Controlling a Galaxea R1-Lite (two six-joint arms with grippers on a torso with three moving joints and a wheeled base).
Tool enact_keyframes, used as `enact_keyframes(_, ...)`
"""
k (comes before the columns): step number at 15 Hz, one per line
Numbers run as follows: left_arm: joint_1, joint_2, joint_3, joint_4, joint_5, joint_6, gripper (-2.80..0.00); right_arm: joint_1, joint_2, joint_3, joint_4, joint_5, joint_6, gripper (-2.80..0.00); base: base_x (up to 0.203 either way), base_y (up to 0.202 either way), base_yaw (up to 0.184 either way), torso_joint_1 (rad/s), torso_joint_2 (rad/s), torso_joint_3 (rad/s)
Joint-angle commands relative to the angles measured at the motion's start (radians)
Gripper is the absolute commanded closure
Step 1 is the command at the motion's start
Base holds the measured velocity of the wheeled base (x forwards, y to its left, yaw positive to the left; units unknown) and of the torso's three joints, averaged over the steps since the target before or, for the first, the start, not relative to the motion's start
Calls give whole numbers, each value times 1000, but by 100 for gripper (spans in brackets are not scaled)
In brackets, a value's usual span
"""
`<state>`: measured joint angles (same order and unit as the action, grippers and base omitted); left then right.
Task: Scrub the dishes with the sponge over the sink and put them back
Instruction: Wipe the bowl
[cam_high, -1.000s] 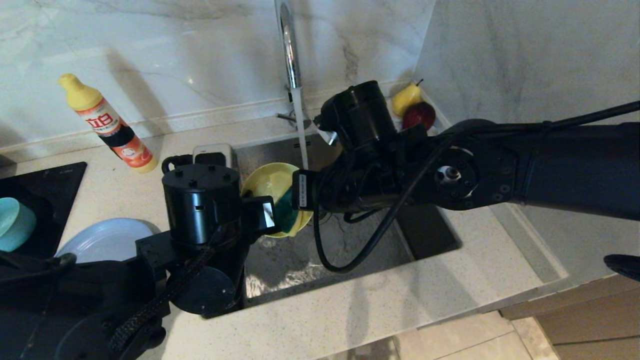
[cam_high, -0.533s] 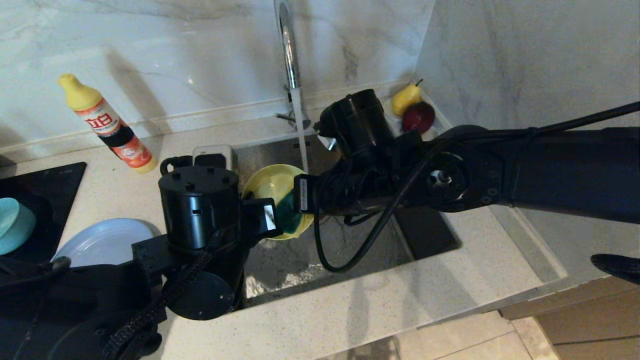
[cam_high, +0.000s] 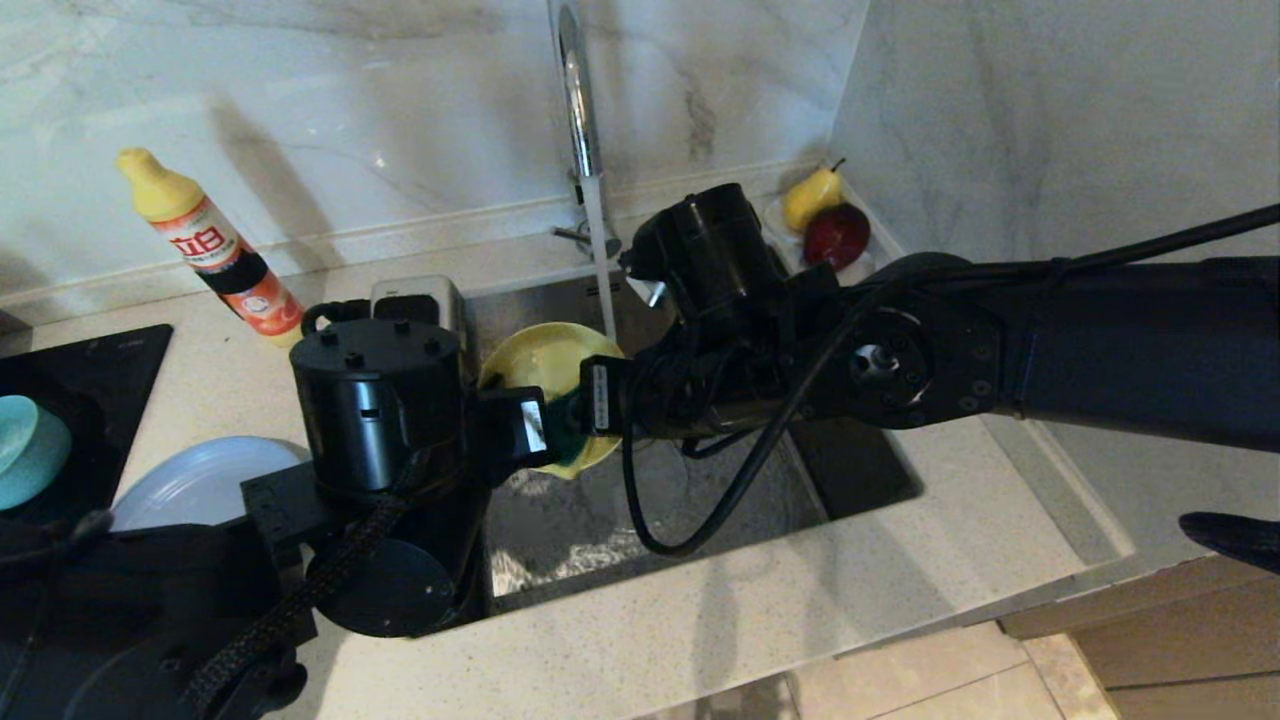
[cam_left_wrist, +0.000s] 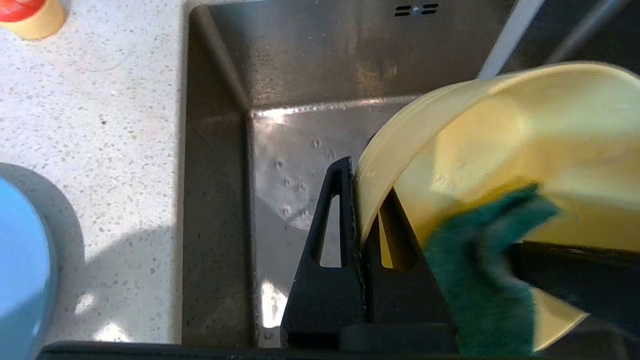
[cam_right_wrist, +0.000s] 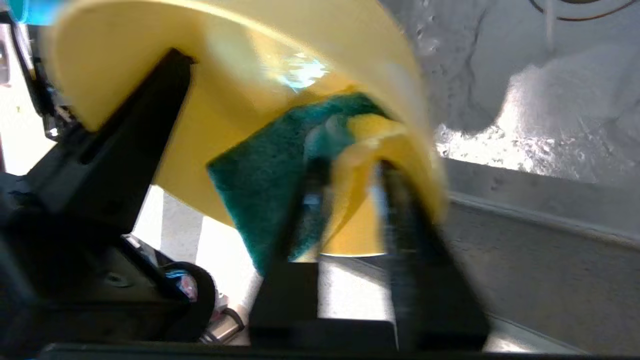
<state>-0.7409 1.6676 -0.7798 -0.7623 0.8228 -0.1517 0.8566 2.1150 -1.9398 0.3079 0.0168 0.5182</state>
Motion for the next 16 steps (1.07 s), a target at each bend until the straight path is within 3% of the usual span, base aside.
enact_keyframes(1,1,-5,3,-7,4,-2,0,-1,5,-1,4,-1,3,-280,0,0,0,0,0,0)
enact_keyframes(15,0,-12,-6,-12,1,-2,0,2,22,-1,-4,-1,3,-280,0,0,0,0,0,0)
enact_keyframes(16,1,-12,-4,-11,1,-2,0,2,22,-1,-4,-1,3,0,0,0,0,0,0,0)
